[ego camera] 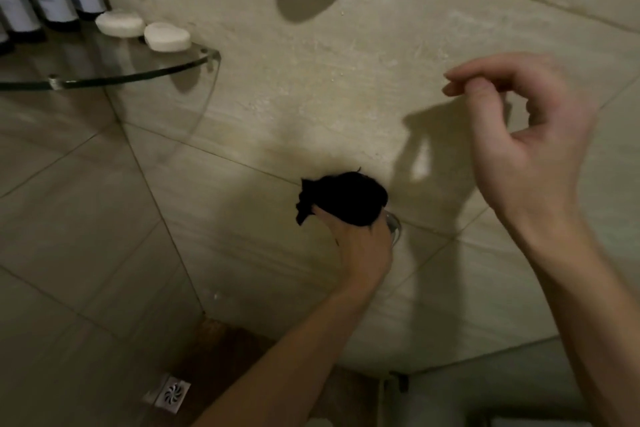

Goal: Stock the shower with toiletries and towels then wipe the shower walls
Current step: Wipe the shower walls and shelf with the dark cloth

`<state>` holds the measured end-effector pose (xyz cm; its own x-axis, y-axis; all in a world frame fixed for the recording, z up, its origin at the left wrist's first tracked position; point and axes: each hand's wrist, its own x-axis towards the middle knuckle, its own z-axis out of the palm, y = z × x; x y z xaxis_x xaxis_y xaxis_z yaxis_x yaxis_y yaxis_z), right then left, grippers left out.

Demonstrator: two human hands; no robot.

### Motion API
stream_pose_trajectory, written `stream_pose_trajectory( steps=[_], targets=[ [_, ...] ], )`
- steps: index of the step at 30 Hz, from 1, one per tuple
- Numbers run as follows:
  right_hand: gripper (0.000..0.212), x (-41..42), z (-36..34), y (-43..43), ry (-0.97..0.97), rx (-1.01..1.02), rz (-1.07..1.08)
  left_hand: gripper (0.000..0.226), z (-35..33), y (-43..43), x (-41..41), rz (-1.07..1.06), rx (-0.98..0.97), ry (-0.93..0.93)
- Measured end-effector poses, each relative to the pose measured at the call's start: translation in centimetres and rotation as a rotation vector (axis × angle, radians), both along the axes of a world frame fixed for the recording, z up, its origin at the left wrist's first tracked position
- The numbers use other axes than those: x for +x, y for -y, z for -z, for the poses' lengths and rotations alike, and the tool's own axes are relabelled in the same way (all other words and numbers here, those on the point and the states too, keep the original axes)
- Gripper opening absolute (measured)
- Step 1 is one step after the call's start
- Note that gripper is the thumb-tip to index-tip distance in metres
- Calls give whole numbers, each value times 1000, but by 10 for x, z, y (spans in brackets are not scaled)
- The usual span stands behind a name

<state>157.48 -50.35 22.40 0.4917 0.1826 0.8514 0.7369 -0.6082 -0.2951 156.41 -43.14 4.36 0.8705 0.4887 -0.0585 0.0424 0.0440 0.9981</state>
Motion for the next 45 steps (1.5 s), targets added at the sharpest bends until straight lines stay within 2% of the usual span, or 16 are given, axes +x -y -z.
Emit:
stream_pose_trajectory(
  steps=[2,4,6,9,13,18,21,23,27,28,30,33,37,40,42,45],
  targets=[
    [19,6,5,-3,-90,73,-29,70,6,-6,8,36,-206,-40],
    [19,10,14,-11,-141,64,-35,54,10,-15,12,73,-381,-238],
    [19,10,21,-20,-151,20,-56,54,17,-23,9,66,-521,-369],
    [18,2,24,-29,-123,-36,-110,50,18,-23,-25,91,-483,-314],
    [19,-2,22,-36,-114,-50,-219,50,7,-11,-60,163,-594,-303],
    [21,11,33,-58,-227,1,-328,56,5,-24,-18,187,-599,-361],
    [18,23,51,-73,-93,-218,-259,67,7,-53,20,28,-745,-341],
    [17,35,63,-84,74,-380,-232,84,13,-75,40,11,-926,-220],
    [18,57,69,-105,250,-502,-263,90,35,-125,63,-209,-1115,-25],
    [18,61,67,-111,272,-504,-262,96,35,-142,65,-305,-1105,-33],
    [17,66,67,-125,301,-512,-259,90,32,-179,72,-465,-873,-104],
    [15,75,73,-138,371,-567,-277,71,29,-241,83,-552,-633,-168],
    [14,84,76,-134,465,-569,-317,62,20,-303,78,-546,-424,-42],
    [16,82,79,-136,456,-605,-334,60,31,-294,79,-568,-375,20],
    [17,81,78,-136,439,-628,-335,60,49,-269,82,-615,-358,-11],
    [19,81,75,-136,404,-638,-340,63,87,-232,85,-619,-608,-219]
  ],
)
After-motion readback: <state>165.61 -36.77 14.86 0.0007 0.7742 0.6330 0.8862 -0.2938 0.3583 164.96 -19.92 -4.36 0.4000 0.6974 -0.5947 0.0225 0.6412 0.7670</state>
